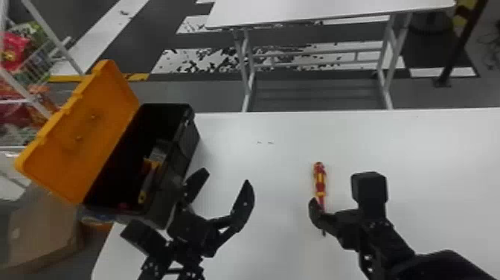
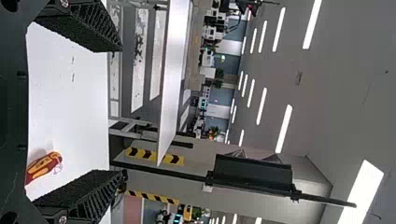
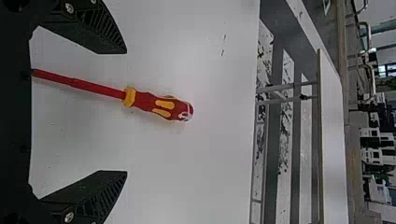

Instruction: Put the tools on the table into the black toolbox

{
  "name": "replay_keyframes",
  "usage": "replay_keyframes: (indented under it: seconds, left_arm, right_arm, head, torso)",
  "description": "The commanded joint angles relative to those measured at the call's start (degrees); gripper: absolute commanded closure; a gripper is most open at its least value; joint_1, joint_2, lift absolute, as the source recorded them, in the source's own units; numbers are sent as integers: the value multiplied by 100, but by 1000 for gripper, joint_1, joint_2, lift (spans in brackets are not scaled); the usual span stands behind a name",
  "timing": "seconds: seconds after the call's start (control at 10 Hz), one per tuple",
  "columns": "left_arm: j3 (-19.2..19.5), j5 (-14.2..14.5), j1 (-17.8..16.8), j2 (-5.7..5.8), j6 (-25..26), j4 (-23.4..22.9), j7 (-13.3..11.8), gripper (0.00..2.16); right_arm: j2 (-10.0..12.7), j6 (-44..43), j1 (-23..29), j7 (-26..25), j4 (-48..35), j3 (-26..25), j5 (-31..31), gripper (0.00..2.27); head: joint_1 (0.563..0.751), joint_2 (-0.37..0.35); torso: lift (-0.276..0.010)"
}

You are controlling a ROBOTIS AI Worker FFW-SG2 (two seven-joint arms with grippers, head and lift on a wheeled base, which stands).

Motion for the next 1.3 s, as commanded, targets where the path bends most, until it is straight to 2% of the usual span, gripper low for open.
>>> replay_keyframes:
  seconds: [0.0,0.3,0.8,1.0,1.1,1.2]
  left_arm:
    - [-2,0,0,1,0,0,0,56]
    - [-2,0,-26,1,0,35,0,56]
    - [7,9,-149,1,53,167,0,56]
    - [-2,9,-158,1,70,184,0,56]
    - [-2,18,-149,18,70,184,0,56]
    - [-2,18,-140,18,70,184,0,56]
  right_arm:
    - [5,-2,-88,12,139,68,67,93]
    - [5,16,-343,100,473,147,111,93]
    - [5,16,-598,557,1044,165,120,124]
    - [5,68,-607,609,1062,165,146,498]
    - [5,86,-616,609,1062,165,155,893]
    - [5,174,-616,609,1062,156,164,1480]
  head:
    - [695,229]
    - [695,242]
    - [695,261]
    - [695,262]
    - [695,263]
    - [695,262]
  torso:
    - [-75]
    - [-75]
    - [-75]
    - [-75]
    - [-75]
    - [-75]
